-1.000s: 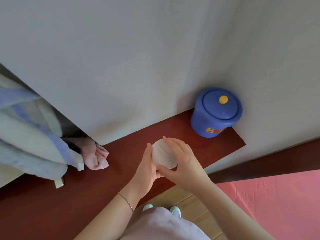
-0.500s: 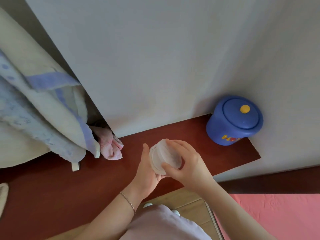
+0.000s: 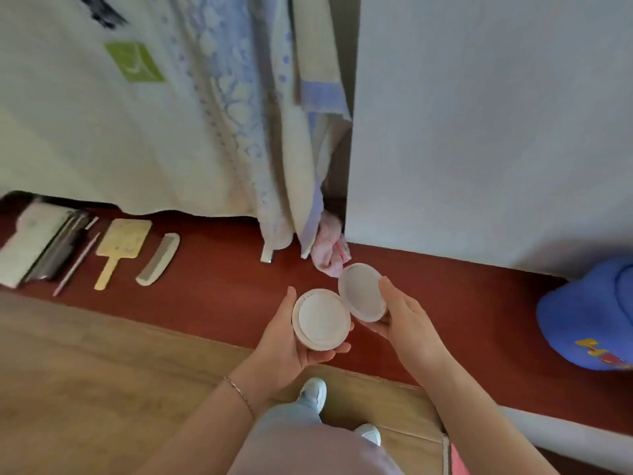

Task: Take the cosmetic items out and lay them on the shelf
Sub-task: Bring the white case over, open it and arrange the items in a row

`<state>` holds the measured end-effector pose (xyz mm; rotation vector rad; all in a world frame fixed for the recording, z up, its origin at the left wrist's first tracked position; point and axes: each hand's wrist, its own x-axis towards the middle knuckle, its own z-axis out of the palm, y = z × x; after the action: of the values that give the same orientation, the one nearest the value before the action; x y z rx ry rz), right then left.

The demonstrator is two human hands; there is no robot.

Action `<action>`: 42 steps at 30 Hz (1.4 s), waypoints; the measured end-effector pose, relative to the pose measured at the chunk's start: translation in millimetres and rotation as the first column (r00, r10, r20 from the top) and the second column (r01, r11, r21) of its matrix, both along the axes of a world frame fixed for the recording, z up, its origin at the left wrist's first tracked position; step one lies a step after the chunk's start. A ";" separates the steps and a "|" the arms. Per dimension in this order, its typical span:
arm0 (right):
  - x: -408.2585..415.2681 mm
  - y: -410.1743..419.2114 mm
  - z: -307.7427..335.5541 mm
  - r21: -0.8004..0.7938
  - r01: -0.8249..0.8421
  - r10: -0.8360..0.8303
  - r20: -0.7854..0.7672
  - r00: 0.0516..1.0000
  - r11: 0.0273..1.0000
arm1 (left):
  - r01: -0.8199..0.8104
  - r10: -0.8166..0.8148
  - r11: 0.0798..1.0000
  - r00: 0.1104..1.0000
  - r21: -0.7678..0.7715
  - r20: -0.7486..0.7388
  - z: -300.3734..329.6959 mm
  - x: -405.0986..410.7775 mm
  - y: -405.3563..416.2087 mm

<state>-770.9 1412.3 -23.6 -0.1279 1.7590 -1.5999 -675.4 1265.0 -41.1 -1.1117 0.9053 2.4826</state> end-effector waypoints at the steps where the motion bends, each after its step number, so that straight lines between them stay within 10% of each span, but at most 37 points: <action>1: 4.6 -13.1 -1.5 -0.002 -0.027 0.027 -0.004 1.000 1.000 | -0.085 0.085 0.996 0.996 0.012 0.042 -0.7 10.3 -8.7; 13: 49.0 -173.0 -24.6 0.164 -0.081 0.094 -0.070 0.993 0.983 | -0.341 0.397 0.905 0.892 -0.254 0.218 -29.7 68.3 -153.0; 21: 49.5 -254.8 -38.4 0.231 0.202 -0.195 -0.052 0.979 0.952 | 0.044 0.086 0.800 0.979 -0.599 0.187 -53.4 44.4 -250.6; 29: 41.0 -264.7 -42.9 0.363 0.344 -0.327 -0.110 0.939 0.866 | 0.212 -0.136 0.774 0.976 -0.597 0.169 -74.4 40.5 -256.3; 42: 48.0 -242.0 -30.1 0.440 0.286 -0.095 -0.407 0.908 0.851 | 0.343 -0.350 0.462 0.918 -0.818 0.187 -62.1 58.2 -252.0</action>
<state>-723.0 1170.4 -53.7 -0.0044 2.5009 -1.2575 -617.2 1013.0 -103.2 -0.9632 2.2248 1.6425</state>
